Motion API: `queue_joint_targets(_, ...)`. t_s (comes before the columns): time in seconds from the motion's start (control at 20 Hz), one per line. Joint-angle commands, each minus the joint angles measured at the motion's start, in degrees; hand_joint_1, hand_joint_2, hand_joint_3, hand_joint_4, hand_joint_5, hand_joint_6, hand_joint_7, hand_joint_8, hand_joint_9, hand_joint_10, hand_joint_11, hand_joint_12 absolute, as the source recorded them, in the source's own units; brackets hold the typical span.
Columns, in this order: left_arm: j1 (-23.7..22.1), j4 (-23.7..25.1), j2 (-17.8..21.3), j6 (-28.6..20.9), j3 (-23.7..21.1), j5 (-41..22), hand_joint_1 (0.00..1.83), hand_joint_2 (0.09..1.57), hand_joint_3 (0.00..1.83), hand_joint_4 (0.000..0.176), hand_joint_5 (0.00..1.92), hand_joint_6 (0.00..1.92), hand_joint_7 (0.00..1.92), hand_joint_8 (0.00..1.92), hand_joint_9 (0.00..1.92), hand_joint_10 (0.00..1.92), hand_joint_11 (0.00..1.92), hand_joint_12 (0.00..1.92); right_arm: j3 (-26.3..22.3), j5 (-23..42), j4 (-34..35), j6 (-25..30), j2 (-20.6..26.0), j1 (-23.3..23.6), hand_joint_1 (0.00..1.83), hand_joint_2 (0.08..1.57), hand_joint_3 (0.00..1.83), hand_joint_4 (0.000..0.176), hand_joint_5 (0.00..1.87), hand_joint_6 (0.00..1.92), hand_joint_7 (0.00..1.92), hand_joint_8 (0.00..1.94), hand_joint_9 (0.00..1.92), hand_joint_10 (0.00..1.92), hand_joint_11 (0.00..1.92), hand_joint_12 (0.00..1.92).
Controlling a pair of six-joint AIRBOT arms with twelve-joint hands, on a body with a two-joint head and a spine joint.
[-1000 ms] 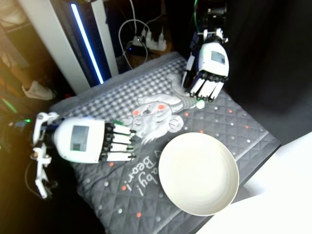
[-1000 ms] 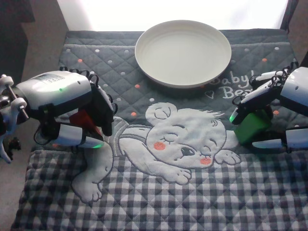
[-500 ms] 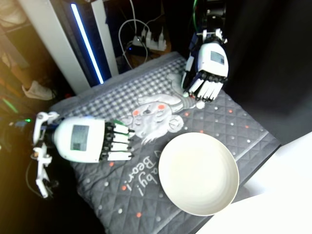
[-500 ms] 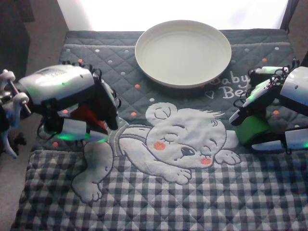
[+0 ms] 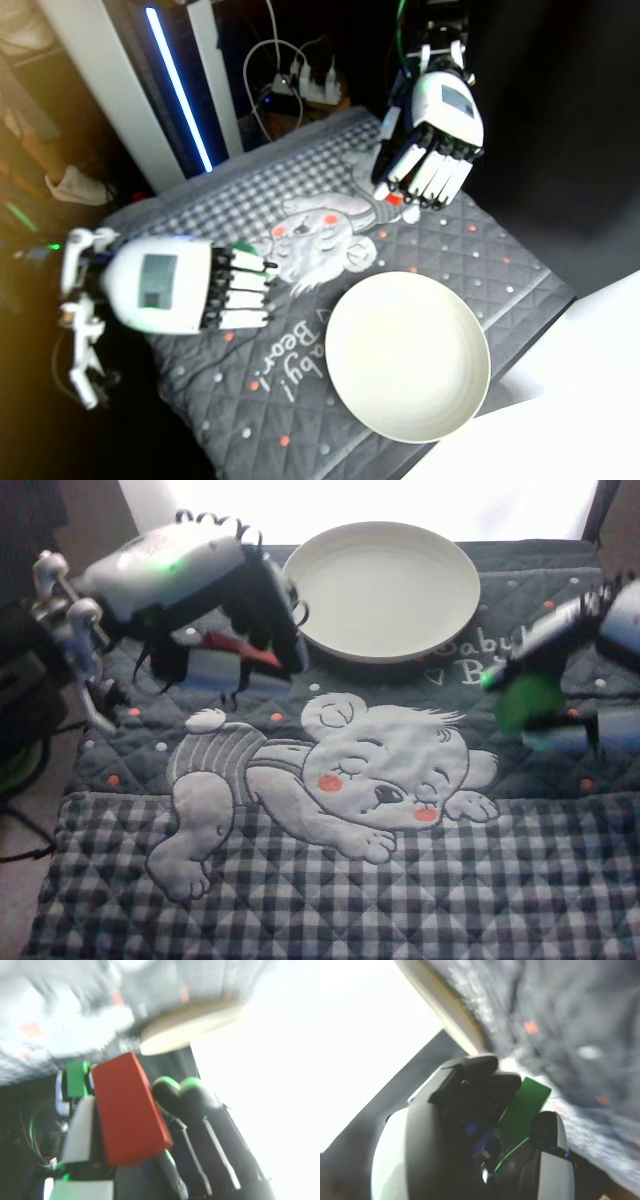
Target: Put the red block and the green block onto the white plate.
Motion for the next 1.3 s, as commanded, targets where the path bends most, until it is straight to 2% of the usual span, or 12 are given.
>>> queue_joint_targets(0.0,-1.2,-2.2,-0.2,0.1,0.8,-7.0,1.27,1.06,0.00,0.000,1.37,0.01,0.96,1.33,0.99,1.54,0.94,1.69,0.5,6.8,2.6,-1.1,-0.3,2.2,1.28,1.02,0.00,0.000,1.23,0.41,1.24,0.70,1.12,1.16,0.92,1.55)
queue_joint_targets(0.1,-3.4,-4.0,-3.2,0.1,4.5,-5.8,1.30,1.01,0.00,0.000,1.41,0.02,1.19,0.87,1.27,0.76,1.14,1.20,3.2,5.4,3.1,-2.5,-3.2,5.6,1.38,1.03,0.00,0.000,1.14,0.53,1.26,0.51,1.11,1.02,0.99,1.15)
queue_joint_targets(0.2,-6.0,-5.4,-7.0,0.1,9.5,-3.8,1.30,0.97,0.00,0.000,1.43,0.05,1.45,0.28,1.47,0.31,1.23,0.94,6.7,3.9,4.2,-2.5,-6.2,8.7,1.28,1.02,0.00,0.000,1.12,0.73,1.40,0.28,1.36,0.26,1.15,0.76)
queue_joint_targets(0.25,-7.7,-6.7,-9.6,0.1,12.8,-2.8,1.31,0.98,0.00,0.000,1.42,0.02,1.41,0.39,1.49,0.23,1.18,0.99,9.5,2.0,5.6,-2.5,-8.7,10.5,1.40,1.01,0.00,0.000,1.08,0.73,1.40,0.08,1.22,0.76,1.14,0.67)
queue_joint_targets(0.35,-9.2,-6.8,-11.8,-1.6,15.5,-1.0,1.41,1.00,0.00,0.000,1.21,0.42,1.37,0.21,1.22,0.81,1.14,0.86,11.3,0.0,6.3,-1.4,-10.2,11.0,1.40,1.03,0.00,0.000,1.05,0.76,1.28,0.35,1.17,0.87,1.14,0.77)
queue_joint_targets(0.65,-8.3,-9.1,-13.1,-2.2,17.6,-1.1,1.41,1.00,0.00,0.000,1.10,0.65,1.39,0.15,1.21,0.81,1.20,0.77,12.2,-1.6,6.4,-2.7,-11.9,11.1,1.40,1.03,0.00,0.000,1.06,0.68,1.22,0.49,1.16,0.93,1.11,0.86)
queue_joint_targets(0.75,-6.6,-9.4,-12.7,-2.7,16.9,-2.1,1.31,0.96,0.00,0.000,1.37,0.19,1.44,0.30,1.42,0.39,1.28,0.91,11.6,-1.6,5.8,-2.7,-11.8,11.1,1.31,1.04,0.01,0.000,1.21,0.41,1.14,0.85,1.15,0.81,0.97,1.24)
queue_joint_targets(0.8,-6.0,-9.5,-12.3,-2.8,16.3,-2.5,1.40,0.97,0.00,0.000,1.39,0.09,1.41,0.18,1.28,0.72,1.29,0.92,11.1,-1.6,5.5,-2.7,-11.7,11.1,1.29,1.05,0.00,0.000,1.14,0.63,1.12,0.85,1.10,1.35,0.99,1.73)
queue_joint_targets(0.9,-4.7,-9.5,-10.4,-2.8,14.0,-3.7,1.32,0.96,0.00,0.000,1.44,0.04,1.42,0.29,1.32,0.62,1.29,0.95,9.9,-1.6,4.9,-2.7,-10.8,11.0,1.28,1.09,0.00,0.000,1.15,0.43,1.00,1.21,1.06,1.54,0.98,1.88)
queue_joint_targets(1.0,-3.0,-9.1,-7.3,-2.8,10.8,-5.9,1.30,0.97,0.00,0.000,1.43,0.04,1.42,0.33,1.42,0.34,1.24,0.98,8.5,-1.5,3.5,-2.7,-10.8,11.0,1.21,1.02,0.00,0.000,1.21,0.57,1.10,1.25,1.15,1.63,1.10,1.92)
queue_joint_targets(1.05,-2.1,-8.1,-4.8,-2.8,8.3,-6.7,1.39,1.00,0.00,0.000,1.36,0.02,1.34,0.38,1.20,0.82,0.89,1.14,7.0,-1.5,1.4,-2.7,-10.0,11.0,1.27,1.07,0.00,0.000,1.19,0.38,1.03,1.23,1.11,1.47,1.02,1.88)
queue_joint_targets(1.25,0.2,-4.9,1.2,-3.1,3.1,-6.8,1.16,0.89,0.00,0.000,0.82,0.00,0.82,0.01,0.74,0.33,0.45,1.31,1.6,0.6,-0.8,-2.7,-3.0,11.0,1.29,1.05,0.00,0.000,1.30,0.11,1.11,1.04,1.17,1.25,1.05,1.66)
